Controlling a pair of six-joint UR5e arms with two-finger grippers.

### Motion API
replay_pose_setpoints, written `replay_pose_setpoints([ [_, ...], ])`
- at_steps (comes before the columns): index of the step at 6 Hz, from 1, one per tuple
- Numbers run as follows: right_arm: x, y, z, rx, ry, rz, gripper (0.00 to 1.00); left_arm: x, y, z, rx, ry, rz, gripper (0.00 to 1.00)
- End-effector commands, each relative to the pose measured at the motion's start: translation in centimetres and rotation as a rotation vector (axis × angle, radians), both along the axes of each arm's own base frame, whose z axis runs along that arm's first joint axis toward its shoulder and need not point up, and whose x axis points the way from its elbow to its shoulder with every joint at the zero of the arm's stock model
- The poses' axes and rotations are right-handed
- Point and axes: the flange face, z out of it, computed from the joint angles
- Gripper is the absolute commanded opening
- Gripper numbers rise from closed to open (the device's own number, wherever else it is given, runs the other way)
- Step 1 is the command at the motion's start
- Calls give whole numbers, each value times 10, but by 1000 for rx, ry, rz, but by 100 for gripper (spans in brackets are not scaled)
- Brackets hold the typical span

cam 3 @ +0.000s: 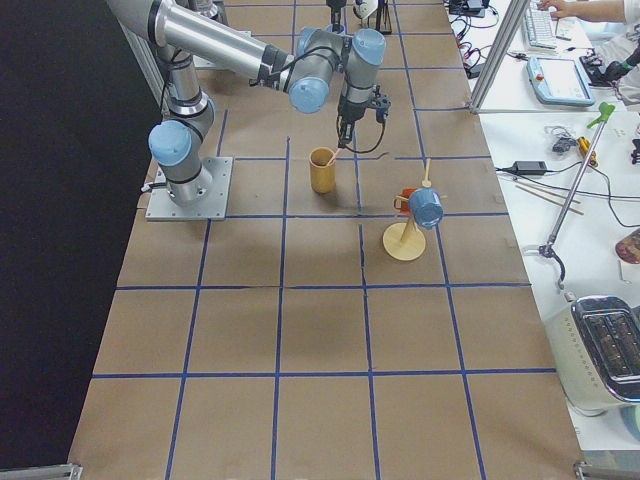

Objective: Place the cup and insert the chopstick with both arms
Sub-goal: 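Grasp the light blue cup with the left gripper while the right grasps the chopstick, then carry the blue cup to table center with the left while the right lifts the chopstick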

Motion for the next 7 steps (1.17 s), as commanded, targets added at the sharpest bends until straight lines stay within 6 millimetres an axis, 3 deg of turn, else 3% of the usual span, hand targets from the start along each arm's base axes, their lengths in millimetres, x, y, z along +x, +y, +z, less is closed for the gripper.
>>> replay_pose_setpoints([
  [1, 0, 2, 12, -20, 4, 0, 9, -117, -37, 17, -59, 18, 62, 1],
  [2, 1, 1, 32, -57, 12, 2, 9, -161, -32, 6, -46, 21, 30, 1],
  [3, 2, 0, 70, -70, 12, 1, 9, -185, -32, -14, -26, 33, 91, 1],
  [5, 3, -2, 162, -70, 3, -3, 8, -199, -17, -29, -5, 10, 66, 1],
  [6, 5, 2, 194, -53, -2, -1, 8, -203, -19, -36, -5, 15, 58, 1],
  [7, 6, 5, 196, -29, -7, -3, 7, -207, -24, -37, -36, 28, 54, 1],
])
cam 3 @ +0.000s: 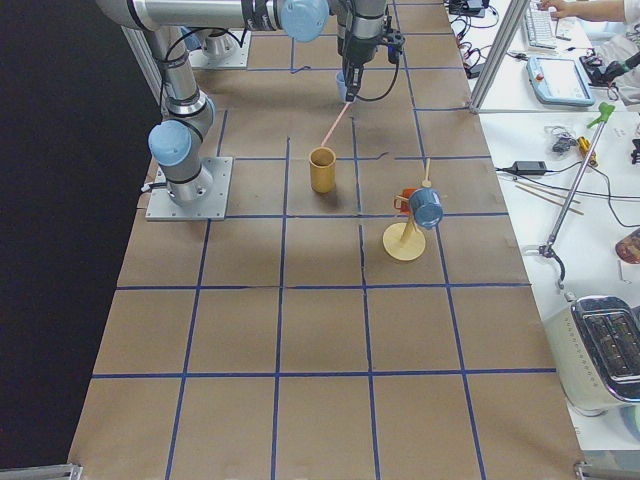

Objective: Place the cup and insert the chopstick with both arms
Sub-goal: 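Carry the blue cup to table center with the left while the right lifts the chopstick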

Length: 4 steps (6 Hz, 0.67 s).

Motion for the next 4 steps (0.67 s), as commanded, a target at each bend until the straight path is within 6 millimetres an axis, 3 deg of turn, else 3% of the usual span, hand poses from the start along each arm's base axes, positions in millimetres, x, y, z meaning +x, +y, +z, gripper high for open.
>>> replay_pose_setpoints([
  [1, 1, 4, 7, 44, -9, -1, 6, -11, -6, -10, -37, 29, -9, 4],
  [2, 1, 3, 4, 52, -11, -1, 6, -10, -3, -16, -30, 16, -10, 29],
  [3, 2, 1, 2, 55, -14, -3, 6, -9, -2, -15, -30, 15, -15, 96],
  [4, 4, 1, 2, 54, -13, -19, 6, -7, -2, -3, -51, 15, -77, 97],
])
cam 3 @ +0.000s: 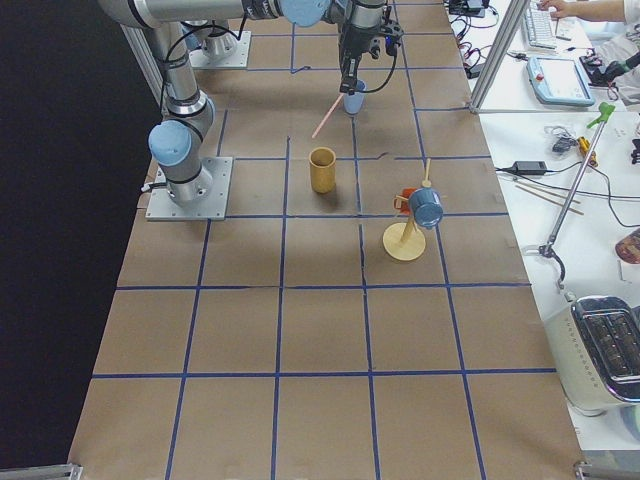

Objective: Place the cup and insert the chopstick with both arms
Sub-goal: 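Carry the blue cup to table center with the left while the right lifts the chopstick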

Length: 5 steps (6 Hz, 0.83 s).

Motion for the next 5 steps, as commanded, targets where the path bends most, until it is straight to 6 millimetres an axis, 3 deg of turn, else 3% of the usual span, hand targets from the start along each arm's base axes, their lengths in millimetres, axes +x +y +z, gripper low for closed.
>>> replay_pose_setpoints([
  [1, 9, -4, -5, 9, 3, -28, 6, 13, -2, 41, -50, 8, -75, 97],
  [2, 26, -9, -13, 12, 10, -26, 6, 38, 1, 73, -19, -16, -127, 97],
  [3, 48, -19, -19, -12, 20, -26, 6, 81, 10, 118, 8, -23, -148, 97],
  [5, 102, -30, -32, -47, 35, -63, 6, 165, 49, 199, 65, -48, -183, 97],
])
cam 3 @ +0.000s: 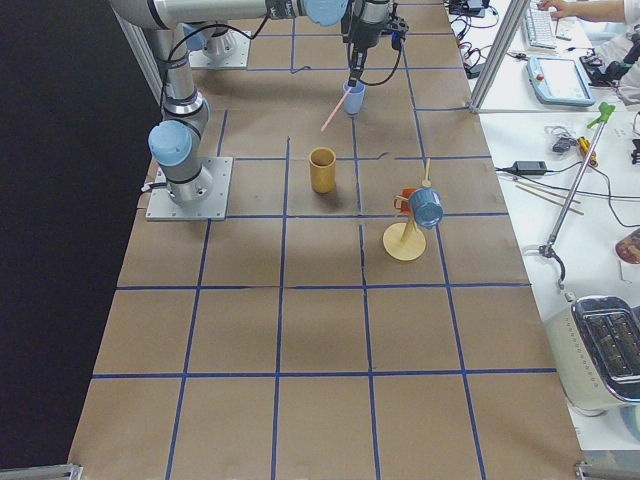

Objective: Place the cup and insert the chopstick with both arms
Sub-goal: 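Release the blue cup with the left while the right carries the chopstick over it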

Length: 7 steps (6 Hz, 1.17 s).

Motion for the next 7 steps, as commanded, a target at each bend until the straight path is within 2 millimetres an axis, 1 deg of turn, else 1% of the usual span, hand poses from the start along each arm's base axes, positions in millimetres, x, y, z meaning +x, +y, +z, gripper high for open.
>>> replay_pose_setpoints([
  [1, 75, -4, -15, -43, 16, -48, 6, 85, 30, 68, 10, -3, 36, 98],
  [2, 125, -3, -23, -68, 18, -89, 6, 115, 23, 68, 32, -7, 32, 98],
  [3, 164, -11, -14, -85, -42, -152, 6, 119, 28, 70, 29, -9, 23, 98],
  [4, 188, -28, 1, -113, -62, -169, 6, 121, 27, 69, 31, -3, 26, 98],
  [5, 221, -37, -6, -116, -62, -184, 6, 121, 27, 72, 25, -4, 27, 98],
  [6, 238, -45, -15, -110, -59, -194, 6, 121, 27, 73, 22, -1, 26, 98],
  [7, 242, -50, -29, -94, -47, -189, 6, 124, 24, 75, 17, 26, 58, 98],
])
